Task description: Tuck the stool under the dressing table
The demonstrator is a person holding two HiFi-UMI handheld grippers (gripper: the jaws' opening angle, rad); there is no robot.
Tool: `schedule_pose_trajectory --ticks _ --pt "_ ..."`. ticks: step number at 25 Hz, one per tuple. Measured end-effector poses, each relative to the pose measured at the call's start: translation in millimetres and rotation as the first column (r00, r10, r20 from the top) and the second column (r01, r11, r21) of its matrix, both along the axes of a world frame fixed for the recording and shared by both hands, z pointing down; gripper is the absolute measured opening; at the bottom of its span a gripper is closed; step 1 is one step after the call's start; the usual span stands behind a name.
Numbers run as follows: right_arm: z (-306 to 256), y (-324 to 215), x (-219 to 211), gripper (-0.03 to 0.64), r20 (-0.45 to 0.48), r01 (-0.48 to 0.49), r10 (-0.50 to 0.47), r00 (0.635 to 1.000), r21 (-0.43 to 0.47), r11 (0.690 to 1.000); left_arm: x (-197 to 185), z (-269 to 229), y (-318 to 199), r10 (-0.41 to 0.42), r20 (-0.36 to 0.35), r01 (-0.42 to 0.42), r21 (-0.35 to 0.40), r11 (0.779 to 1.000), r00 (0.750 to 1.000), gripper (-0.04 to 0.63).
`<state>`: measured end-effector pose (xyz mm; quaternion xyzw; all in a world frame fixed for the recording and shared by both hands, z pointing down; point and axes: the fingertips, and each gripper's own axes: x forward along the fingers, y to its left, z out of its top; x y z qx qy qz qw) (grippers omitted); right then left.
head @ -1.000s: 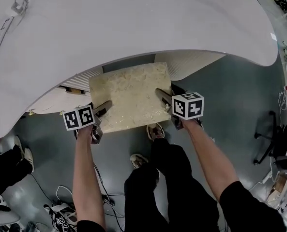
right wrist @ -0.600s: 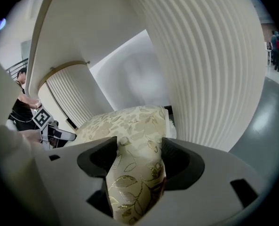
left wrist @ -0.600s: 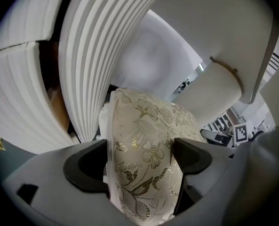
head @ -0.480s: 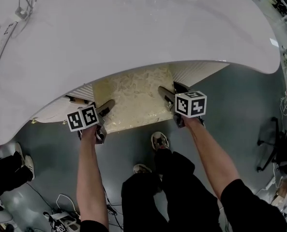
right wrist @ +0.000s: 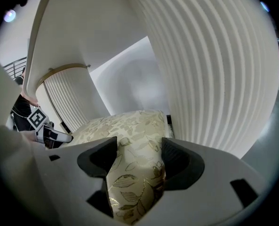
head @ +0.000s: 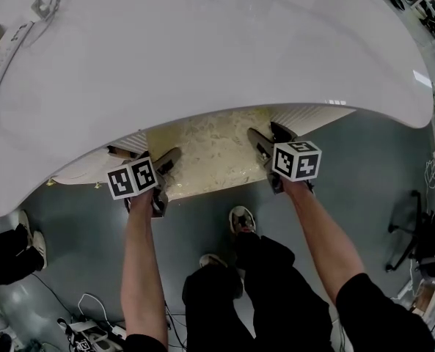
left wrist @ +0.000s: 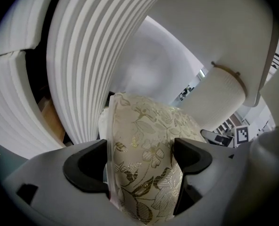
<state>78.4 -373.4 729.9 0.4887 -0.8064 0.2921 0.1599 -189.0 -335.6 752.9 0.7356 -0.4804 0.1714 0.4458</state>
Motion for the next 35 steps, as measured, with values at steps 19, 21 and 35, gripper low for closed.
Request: schedule_pose_trajectory --ticks 19,21,35 --pt "2.0 -3.5 -1.0 0.299 0.003 -0.017 0.017 1.0 -0.001 1.0 -2.8 0.8 -6.5 0.006 0.003 -0.006 0.016 1.0 1.0 0.443" --pt "-0.7 -2.2 1.3 0.299 -0.006 -0.028 0.029 1.0 0.013 1.0 -5.2 -2.9 -4.8 -0.016 -0.001 0.016 0.043 0.999 1.0 0.443" --pt "-60.4 75.0 -28.6 0.29 -0.139 0.058 -0.054 0.989 0.025 0.998 15.7 -52.3 91.0 -0.03 0.012 0.029 0.071 0.997 0.999 0.43"
